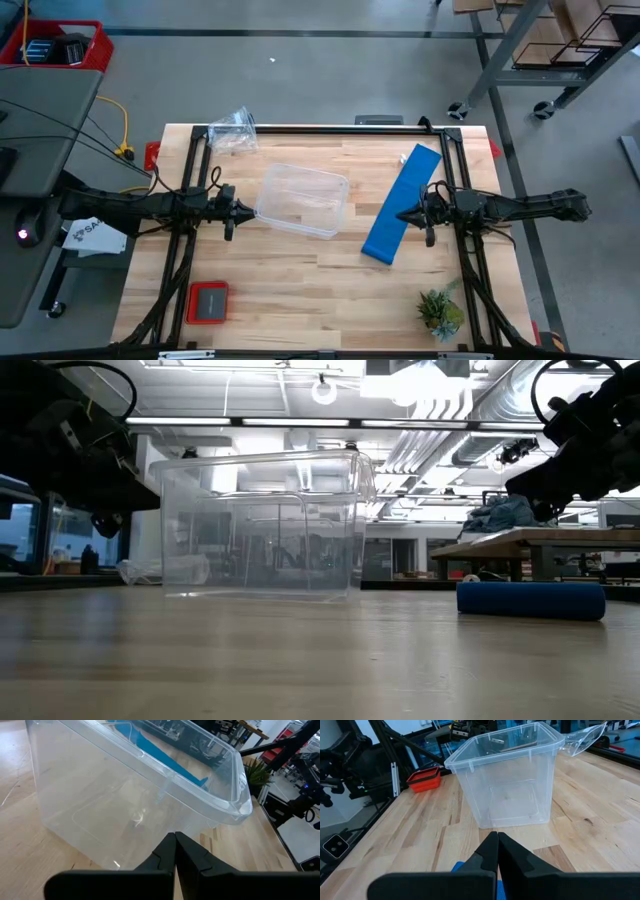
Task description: Roll bandage
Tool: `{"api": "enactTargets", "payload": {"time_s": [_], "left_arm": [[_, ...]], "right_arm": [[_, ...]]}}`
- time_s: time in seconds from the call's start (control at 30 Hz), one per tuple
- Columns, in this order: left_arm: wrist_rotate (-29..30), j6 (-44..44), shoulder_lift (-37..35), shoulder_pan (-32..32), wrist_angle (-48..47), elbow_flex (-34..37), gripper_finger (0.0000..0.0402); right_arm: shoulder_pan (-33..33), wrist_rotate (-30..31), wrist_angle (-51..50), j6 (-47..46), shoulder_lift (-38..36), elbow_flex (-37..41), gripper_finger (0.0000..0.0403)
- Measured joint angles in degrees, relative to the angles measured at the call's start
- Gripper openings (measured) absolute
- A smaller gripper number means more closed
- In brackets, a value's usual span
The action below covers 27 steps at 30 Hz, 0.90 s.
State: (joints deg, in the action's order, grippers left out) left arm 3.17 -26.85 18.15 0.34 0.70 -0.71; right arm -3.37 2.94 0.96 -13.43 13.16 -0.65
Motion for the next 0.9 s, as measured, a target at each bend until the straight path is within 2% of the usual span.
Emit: {"api": "enactTargets", "payload": {"time_s": [0.33,0.53,0.63,0.67,0.73,0.77,0.83,0.9], "left_arm": [[0.0,0.0,0.0,0.0,0.0,0.0,0.0001],[0.0,0.0,0.0,0.0,0.0,0.0,0.0001],[0.0,0.0,0.0,0.0,0.0,0.0,0.0001],[0.0,0.0,0.0,0.0,0.0,0.0,0.0001],[0.0,0.0,0.0,0.0,0.0,0.0,0.0001],[0.0,0.0,0.0,0.0,0.0,0.0,0.0001],[0.0,0.0,0.0,0.0,0.0,0.0,0.0001],[0.0,0.0,0.0,0.0,0.0,0.0,0.0001]], "right_arm": [[0.0,0.0,0.0,0.2,0.0,0.0,0.0],[0.0,1.5,1.0,4.2,0.0,0.0,0.0],[0.0,1.5,12.3,-9.9,0.1,0.0,0.0],[0.0,3.6,18.8,-17.0,0.4,0.0,0.0],[0.0,11.9,31.1,-28.7,1.4,0.0,0.0],[0.1,15.0,37.3,-29.6,2.3,0.0,0.0],[0.0,17.2,46.2,-26.6,5.2,-1.6,0.0],[0.0,17.1,46.3,-22.8,8.7,-6.4,0.0]]}}
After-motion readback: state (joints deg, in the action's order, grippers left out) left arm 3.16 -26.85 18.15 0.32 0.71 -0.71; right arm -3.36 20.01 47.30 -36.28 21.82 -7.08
